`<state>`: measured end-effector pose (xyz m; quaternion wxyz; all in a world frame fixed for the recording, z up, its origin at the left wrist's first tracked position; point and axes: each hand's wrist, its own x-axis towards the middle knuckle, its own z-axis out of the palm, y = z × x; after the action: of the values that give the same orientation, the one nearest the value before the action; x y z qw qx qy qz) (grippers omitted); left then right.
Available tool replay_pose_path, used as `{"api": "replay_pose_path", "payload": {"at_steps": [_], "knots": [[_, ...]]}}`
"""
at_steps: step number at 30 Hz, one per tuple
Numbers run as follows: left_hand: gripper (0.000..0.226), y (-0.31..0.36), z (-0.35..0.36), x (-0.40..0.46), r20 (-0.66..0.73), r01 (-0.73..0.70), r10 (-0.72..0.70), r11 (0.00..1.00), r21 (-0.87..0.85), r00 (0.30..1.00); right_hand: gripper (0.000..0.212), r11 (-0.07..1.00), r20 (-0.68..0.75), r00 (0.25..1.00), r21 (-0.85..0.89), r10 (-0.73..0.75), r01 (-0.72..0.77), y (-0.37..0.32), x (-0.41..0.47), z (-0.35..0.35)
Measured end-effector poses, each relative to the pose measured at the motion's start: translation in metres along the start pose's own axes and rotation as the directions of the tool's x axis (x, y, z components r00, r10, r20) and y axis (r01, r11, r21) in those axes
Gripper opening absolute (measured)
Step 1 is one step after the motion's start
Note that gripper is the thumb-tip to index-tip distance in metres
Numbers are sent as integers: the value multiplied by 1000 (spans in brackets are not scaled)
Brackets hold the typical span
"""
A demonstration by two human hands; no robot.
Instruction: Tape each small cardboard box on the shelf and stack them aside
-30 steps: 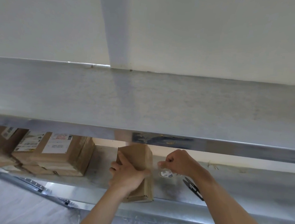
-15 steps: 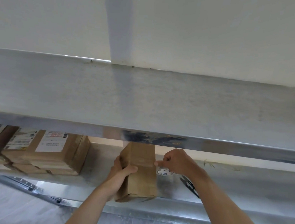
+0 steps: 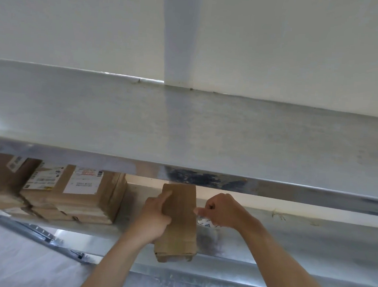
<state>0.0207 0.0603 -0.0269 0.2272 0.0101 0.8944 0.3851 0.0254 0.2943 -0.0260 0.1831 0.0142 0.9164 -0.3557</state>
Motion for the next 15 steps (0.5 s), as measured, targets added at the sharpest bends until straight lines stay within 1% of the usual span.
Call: {"api": "replay_pose_path", "payload": {"at_steps": [1,2,4,5,6,9,12,15], "knots": [[74,14,8,-4,-46,-2,8,991,131,999,56,1000,31,1000,5,3,-3,-1,0,-1],[83,27,19,-7,-71,33,-18,973,226,997,53,1000,55,998,5,8,-9,-2,0,-1],[113,47,38,-14,-68,149,-134,932,331,989,48,1000,70,998,1,6,-6,-4,1,-3],[126,54,46,-17,-85,189,-170,907,376,982,47,1000,65,998,-1,-8,8,-5,0,-4],[131,56,52,-17,-116,214,-182,884,415,977,46,1000,59,998,-8,-19,20,-5,0,-5],[126,51,58,-15,-192,231,-162,873,430,968,41,999,70,997,-37,-24,27,-2,-2,-6],[123,47,57,-14,-182,215,-150,882,418,972,37,993,53,996,-87,-76,80,1,-2,-5],[123,46,55,-13,-186,213,-147,885,415,971,38,994,15,996,-63,-92,93,7,-1,-5]]}}
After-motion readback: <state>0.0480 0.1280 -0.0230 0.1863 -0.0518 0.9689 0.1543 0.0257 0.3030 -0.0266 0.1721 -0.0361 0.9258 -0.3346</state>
